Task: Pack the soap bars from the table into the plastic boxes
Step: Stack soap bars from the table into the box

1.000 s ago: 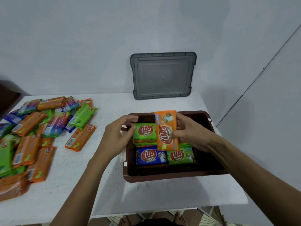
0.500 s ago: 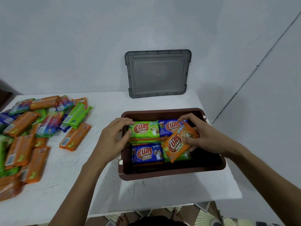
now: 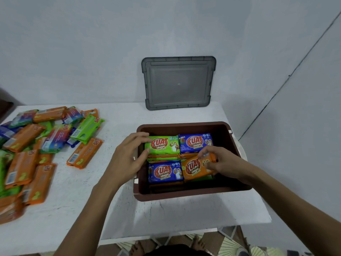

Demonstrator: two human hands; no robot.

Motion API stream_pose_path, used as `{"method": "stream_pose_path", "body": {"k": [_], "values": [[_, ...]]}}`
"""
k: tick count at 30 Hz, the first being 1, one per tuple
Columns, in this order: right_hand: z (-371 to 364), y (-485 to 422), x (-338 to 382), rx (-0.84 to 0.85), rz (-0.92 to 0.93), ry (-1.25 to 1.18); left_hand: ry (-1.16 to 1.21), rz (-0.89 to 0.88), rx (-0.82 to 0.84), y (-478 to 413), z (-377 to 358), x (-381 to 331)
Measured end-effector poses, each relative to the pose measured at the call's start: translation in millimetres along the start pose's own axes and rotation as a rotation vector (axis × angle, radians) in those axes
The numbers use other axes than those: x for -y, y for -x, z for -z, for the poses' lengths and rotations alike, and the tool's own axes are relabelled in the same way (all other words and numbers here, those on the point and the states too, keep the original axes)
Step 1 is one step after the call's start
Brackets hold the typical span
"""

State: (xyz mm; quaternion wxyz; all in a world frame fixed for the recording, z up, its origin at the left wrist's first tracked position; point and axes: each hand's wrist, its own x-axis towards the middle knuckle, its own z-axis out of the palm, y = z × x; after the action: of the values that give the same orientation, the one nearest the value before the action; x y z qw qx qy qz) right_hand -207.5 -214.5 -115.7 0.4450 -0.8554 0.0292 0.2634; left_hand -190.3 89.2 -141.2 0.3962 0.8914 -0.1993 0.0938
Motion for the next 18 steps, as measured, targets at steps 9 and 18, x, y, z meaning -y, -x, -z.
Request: {"method": "stream_pose_path", "body": {"k": [9, 18], "values": [[-13, -10, -7, -0.098, -0.041, 0.532, -0.220, 0.002, -0.070, 6, -2, 2], [-20, -9, -10, -0.110, 0.004, 0.767, -0.220, 0.032, -0.067, 9, -4, 1]]}}
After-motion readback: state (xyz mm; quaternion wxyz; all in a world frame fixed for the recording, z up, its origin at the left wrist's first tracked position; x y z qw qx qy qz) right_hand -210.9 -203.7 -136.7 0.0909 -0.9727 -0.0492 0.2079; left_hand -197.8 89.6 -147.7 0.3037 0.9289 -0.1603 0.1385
